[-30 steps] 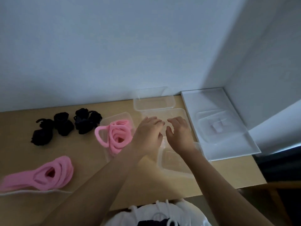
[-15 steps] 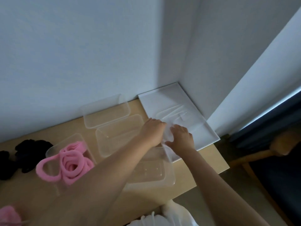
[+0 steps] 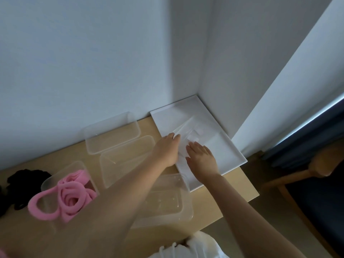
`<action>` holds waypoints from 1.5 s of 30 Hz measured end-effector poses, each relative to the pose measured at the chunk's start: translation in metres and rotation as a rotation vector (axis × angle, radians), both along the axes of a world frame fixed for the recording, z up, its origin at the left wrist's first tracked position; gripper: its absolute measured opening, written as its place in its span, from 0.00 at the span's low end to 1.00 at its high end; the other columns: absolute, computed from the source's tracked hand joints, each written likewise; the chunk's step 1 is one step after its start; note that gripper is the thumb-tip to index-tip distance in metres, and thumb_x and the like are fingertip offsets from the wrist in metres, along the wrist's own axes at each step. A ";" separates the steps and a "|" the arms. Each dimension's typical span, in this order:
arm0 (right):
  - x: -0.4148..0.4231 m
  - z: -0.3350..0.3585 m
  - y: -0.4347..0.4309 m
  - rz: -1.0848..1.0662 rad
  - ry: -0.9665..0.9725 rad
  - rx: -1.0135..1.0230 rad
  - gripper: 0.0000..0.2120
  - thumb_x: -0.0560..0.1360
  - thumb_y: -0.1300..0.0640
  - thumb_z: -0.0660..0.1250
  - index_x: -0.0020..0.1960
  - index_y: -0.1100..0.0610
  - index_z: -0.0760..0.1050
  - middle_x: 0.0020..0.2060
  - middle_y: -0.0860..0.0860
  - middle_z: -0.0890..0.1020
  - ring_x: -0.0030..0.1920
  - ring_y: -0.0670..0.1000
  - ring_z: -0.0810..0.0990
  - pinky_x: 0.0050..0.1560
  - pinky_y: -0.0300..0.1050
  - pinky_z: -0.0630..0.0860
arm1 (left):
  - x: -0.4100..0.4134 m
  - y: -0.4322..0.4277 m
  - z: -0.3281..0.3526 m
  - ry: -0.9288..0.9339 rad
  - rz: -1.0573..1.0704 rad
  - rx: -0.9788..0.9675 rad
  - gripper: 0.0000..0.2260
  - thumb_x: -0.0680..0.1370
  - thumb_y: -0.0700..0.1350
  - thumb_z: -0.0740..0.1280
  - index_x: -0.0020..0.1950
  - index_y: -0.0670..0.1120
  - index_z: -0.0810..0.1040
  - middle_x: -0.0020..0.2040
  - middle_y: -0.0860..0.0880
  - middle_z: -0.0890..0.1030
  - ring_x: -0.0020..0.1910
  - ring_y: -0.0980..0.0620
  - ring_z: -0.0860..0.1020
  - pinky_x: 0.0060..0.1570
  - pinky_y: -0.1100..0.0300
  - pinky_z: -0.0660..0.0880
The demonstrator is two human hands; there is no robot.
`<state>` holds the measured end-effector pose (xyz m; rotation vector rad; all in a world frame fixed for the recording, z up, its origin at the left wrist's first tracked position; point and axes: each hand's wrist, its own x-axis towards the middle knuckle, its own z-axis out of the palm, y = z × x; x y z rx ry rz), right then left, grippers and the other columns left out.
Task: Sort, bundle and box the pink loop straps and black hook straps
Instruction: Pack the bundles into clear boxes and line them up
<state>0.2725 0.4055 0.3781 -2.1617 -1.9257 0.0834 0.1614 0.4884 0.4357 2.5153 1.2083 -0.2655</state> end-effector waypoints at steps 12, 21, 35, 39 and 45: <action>-0.033 0.032 0.024 0.062 0.113 0.175 0.14 0.58 0.68 0.75 0.43 0.64 0.80 0.42 0.58 0.83 0.45 0.62 0.82 0.46 0.53 0.79 | -0.038 -0.009 0.014 -0.147 0.035 0.119 0.23 0.77 0.41 0.60 0.73 0.43 0.64 0.72 0.45 0.66 0.71 0.46 0.63 0.69 0.58 0.56; -0.140 0.060 0.044 0.429 0.133 0.185 0.11 0.63 0.65 0.69 0.46 0.63 0.79 0.39 0.57 0.81 0.40 0.60 0.79 0.39 0.49 0.79 | -0.172 -0.033 0.034 -0.294 0.404 0.270 0.22 0.75 0.39 0.61 0.70 0.41 0.69 0.68 0.43 0.71 0.68 0.44 0.67 0.68 0.55 0.59; -0.385 0.080 -0.017 1.002 0.147 0.042 0.11 0.74 0.60 0.66 0.55 0.61 0.78 0.50 0.56 0.81 0.52 0.56 0.77 0.51 0.47 0.73 | -0.412 -0.154 0.013 -0.279 1.034 0.308 0.17 0.79 0.42 0.59 0.68 0.42 0.71 0.62 0.45 0.74 0.60 0.49 0.71 0.61 0.57 0.67; -0.432 0.076 -0.022 0.902 0.205 -0.218 0.18 0.79 0.51 0.58 0.66 0.58 0.70 0.62 0.54 0.74 0.61 0.52 0.70 0.58 0.43 0.68 | -0.449 -0.175 0.003 -0.243 1.168 0.286 0.17 0.78 0.42 0.61 0.66 0.43 0.71 0.62 0.45 0.73 0.61 0.48 0.69 0.60 0.56 0.66; -0.481 0.054 -0.016 0.552 0.144 -0.543 0.23 0.77 0.48 0.62 0.65 0.61 0.65 0.58 0.57 0.72 0.55 0.54 0.71 0.49 0.44 0.70 | -0.474 -0.176 -0.008 -0.722 1.755 -0.068 0.19 0.79 0.47 0.63 0.63 0.34 0.70 0.59 0.38 0.77 0.55 0.40 0.76 0.48 0.55 0.71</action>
